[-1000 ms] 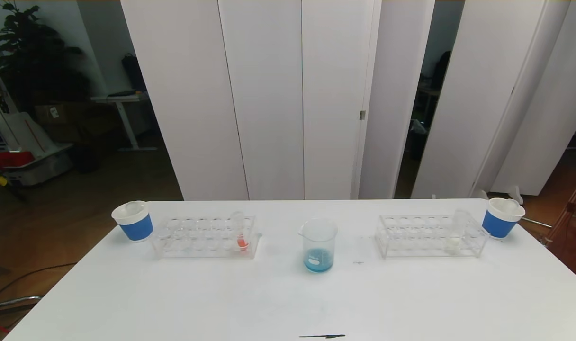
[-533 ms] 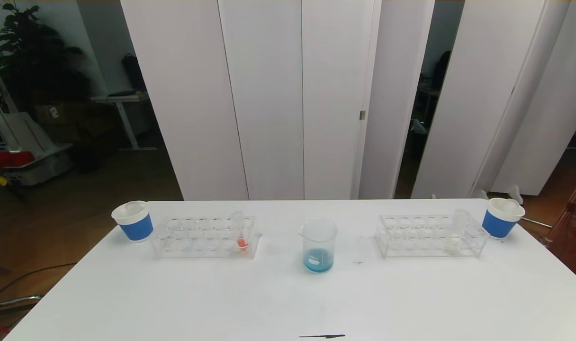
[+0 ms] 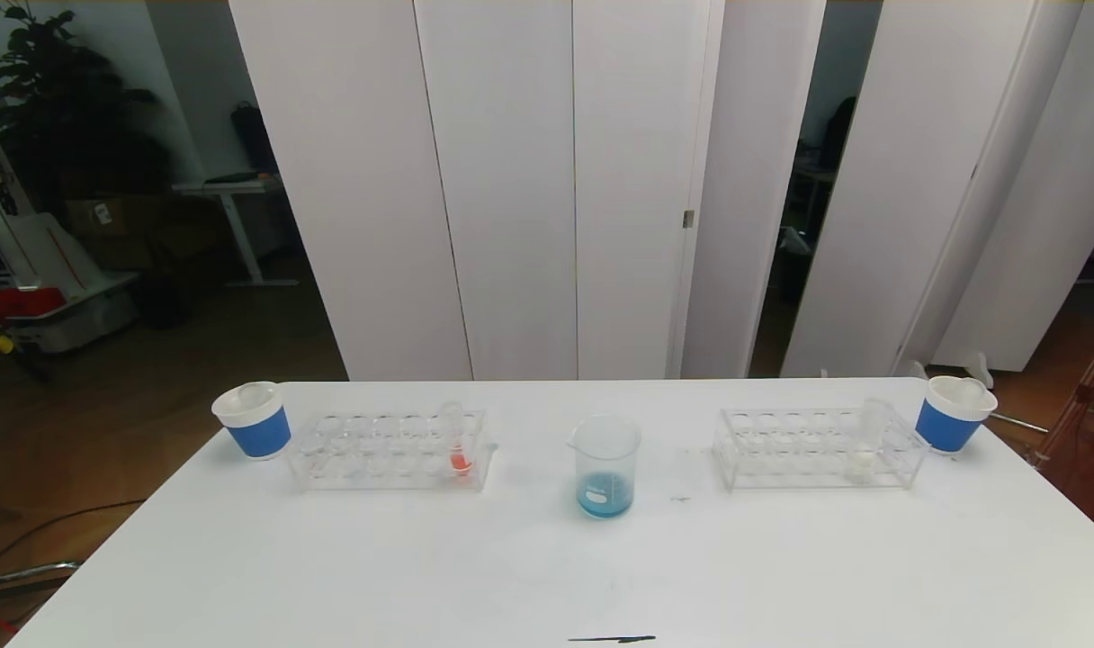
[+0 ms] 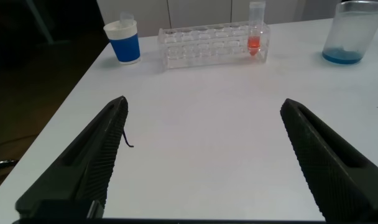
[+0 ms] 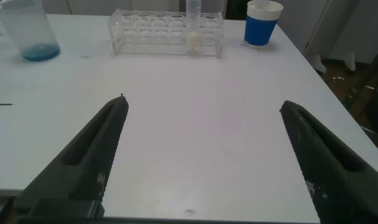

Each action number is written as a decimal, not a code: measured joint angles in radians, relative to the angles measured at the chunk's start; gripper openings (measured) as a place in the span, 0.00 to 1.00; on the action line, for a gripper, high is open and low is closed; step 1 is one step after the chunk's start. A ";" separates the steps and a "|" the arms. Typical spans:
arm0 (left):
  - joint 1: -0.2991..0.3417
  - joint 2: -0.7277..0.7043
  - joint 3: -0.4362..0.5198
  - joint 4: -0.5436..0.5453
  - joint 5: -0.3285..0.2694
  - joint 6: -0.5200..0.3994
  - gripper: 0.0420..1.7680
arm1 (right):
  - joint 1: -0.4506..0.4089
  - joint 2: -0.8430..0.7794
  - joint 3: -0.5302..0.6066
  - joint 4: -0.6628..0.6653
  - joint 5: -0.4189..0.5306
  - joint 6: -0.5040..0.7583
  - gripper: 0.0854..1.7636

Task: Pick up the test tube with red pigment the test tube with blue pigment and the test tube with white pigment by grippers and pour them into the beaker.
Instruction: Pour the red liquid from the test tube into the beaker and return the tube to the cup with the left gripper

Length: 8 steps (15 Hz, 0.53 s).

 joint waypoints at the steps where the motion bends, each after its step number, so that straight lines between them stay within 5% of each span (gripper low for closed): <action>1: 0.000 0.000 0.000 -0.001 0.000 0.001 0.99 | 0.000 0.000 0.000 0.000 0.000 0.000 0.99; 8: 0.000 0.001 -0.059 0.010 -0.007 0.003 0.99 | 0.000 0.000 0.000 0.000 0.000 0.000 0.99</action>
